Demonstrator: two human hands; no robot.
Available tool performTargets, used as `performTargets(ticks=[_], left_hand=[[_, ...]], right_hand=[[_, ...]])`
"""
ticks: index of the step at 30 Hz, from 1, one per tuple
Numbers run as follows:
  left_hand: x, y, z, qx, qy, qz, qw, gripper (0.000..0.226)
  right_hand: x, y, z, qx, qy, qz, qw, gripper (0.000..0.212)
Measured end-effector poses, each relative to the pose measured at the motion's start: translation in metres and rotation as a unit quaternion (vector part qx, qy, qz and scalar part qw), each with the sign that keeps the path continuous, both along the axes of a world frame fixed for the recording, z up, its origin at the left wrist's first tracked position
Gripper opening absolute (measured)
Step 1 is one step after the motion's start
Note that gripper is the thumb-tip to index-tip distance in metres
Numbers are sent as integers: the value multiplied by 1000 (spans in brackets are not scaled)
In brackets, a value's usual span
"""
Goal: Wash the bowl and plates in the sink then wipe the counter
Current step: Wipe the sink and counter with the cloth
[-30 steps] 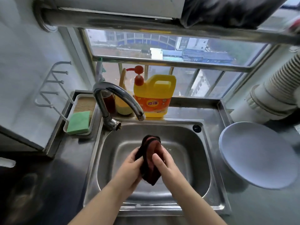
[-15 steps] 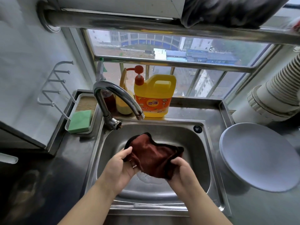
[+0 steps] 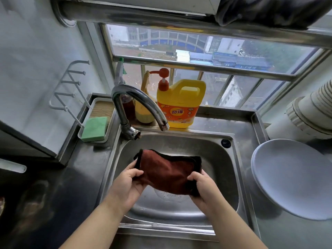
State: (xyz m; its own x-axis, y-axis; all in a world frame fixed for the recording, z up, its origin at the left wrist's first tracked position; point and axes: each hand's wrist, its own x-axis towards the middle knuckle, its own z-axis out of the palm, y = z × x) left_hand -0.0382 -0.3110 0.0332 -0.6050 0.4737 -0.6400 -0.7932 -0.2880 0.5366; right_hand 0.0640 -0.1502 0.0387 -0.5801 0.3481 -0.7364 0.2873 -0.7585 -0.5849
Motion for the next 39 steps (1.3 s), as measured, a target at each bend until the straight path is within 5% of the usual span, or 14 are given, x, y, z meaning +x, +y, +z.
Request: performTargets(ticks=[9, 11, 13, 15, 17, 19, 22, 25, 27, 29, 32, 35, 37, 39], left_hand=[[30, 29, 3, -109, 193, -211, 952, 37], [16, 26, 1, -145, 176, -197, 954, 33], [1, 22, 0, -132, 121, -169, 969, 27], [-10, 18, 2, -102, 68, -183, 975, 23], [-15, 15, 6, -83, 49, -246, 964, 21], [-16, 16, 11, -81, 64, -323, 941, 21], [-18, 17, 23, -81, 141, -479, 863, 25], [-20, 17, 31, -174, 331, -634, 678, 32], [-16, 19, 30, -259, 453, -646, 557, 27], [-14, 20, 26, -261, 520, -635, 508, 23], [-16, 18, 22, -209, 520, -589, 582, 24], [-18, 20, 21, -159, 350, -498, 777, 20], [-20, 24, 20, -120, 204, -422, 875, 14], [-23, 26, 20, -61, 67, -366, 926, 11]], right_hand=[[-22, -38, 7, -27, 48, 130, 990, 56], [-13, -29, 8, 19, 54, 157, 986, 49], [2, -14, 6, 207, 28, 204, 956, 34], [18, 1, 1, 491, 1, 337, 803, 70], [24, 4, -2, 625, 2, 468, 625, 94], [19, -2, -8, 667, 41, 510, 541, 94], [1, -3, -3, 656, 45, 479, 582, 73], [-13, 3, 12, 629, -15, 536, 563, 40], [-19, 7, 20, 564, -48, 570, 595, 26], [-22, 18, 26, 455, -70, 600, 654, 20], [-19, 36, 24, 255, -32, 556, 791, 23], [-13, 28, 16, 300, 12, 377, 876, 43], [-3, 11, 15, 516, 16, 298, 803, 61], [7, -3, 15, 699, 44, 356, 619, 73]])
